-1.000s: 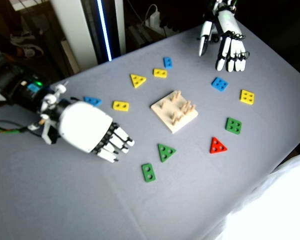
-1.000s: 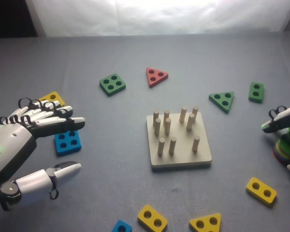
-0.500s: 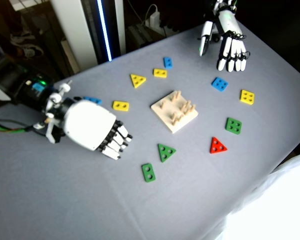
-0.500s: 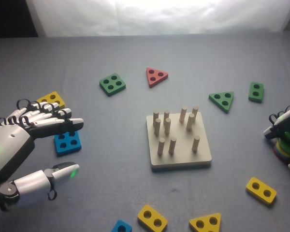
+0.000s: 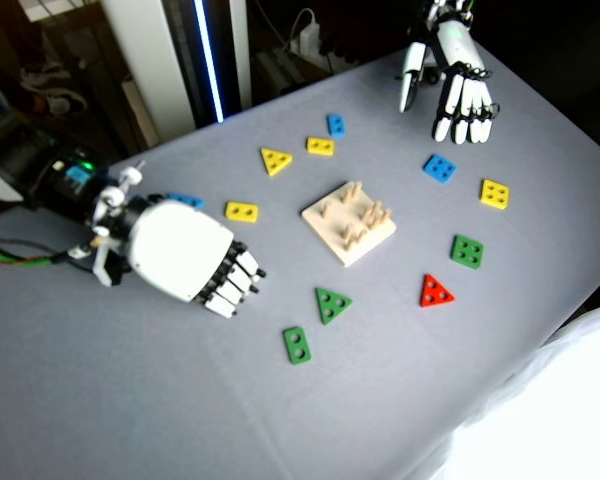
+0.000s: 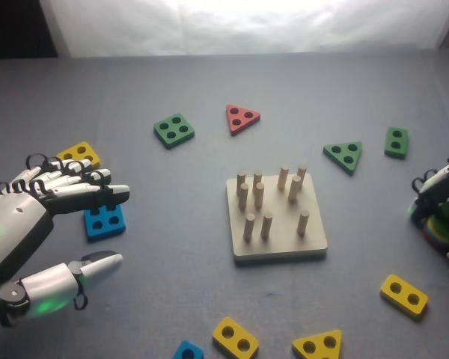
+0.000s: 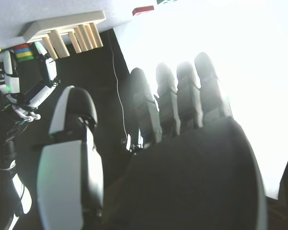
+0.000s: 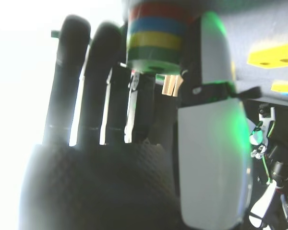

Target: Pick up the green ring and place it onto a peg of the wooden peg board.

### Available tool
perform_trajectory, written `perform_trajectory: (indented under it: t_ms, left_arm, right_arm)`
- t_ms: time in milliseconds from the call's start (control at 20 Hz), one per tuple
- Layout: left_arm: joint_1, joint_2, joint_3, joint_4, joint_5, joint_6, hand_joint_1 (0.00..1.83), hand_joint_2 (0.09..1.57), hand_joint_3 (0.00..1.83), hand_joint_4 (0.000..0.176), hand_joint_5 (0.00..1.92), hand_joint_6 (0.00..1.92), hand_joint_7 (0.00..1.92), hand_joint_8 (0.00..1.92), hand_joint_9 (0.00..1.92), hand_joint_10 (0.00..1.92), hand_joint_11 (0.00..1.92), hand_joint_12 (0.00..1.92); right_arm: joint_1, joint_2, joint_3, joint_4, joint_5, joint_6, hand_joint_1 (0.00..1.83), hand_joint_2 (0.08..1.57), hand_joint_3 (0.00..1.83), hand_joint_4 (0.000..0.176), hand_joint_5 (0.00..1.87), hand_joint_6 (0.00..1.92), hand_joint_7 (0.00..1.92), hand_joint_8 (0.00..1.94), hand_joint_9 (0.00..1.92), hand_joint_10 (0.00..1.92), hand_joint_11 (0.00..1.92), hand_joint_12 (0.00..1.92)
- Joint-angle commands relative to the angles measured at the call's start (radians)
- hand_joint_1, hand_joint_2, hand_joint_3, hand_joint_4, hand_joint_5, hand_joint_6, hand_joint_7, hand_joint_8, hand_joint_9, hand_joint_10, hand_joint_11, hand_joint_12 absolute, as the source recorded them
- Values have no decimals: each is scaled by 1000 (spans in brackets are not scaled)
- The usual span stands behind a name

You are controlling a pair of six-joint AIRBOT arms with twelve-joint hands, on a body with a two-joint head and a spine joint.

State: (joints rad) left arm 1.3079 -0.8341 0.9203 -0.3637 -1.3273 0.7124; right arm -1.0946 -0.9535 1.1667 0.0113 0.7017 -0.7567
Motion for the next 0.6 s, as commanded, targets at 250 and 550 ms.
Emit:
perform_trajectory:
  t_ms: [250,550]
  left_arm:
    - [-6,-9,3,19,-125,-8,771,1171,0,45,620,1,411,3,219,4,0,454]
    - [-6,-10,5,18,-125,-9,757,1180,3,25,620,0,401,2,211,3,0,372]
  right_arm:
    - [121,-24,-11,-133,137,66,1257,1073,3,0,1128,655,1025,1069,1059,1190,966,1401]
    - [234,-96,25,-257,177,163,1247,1084,0,0,1090,713,1018,1095,968,1271,893,1504]
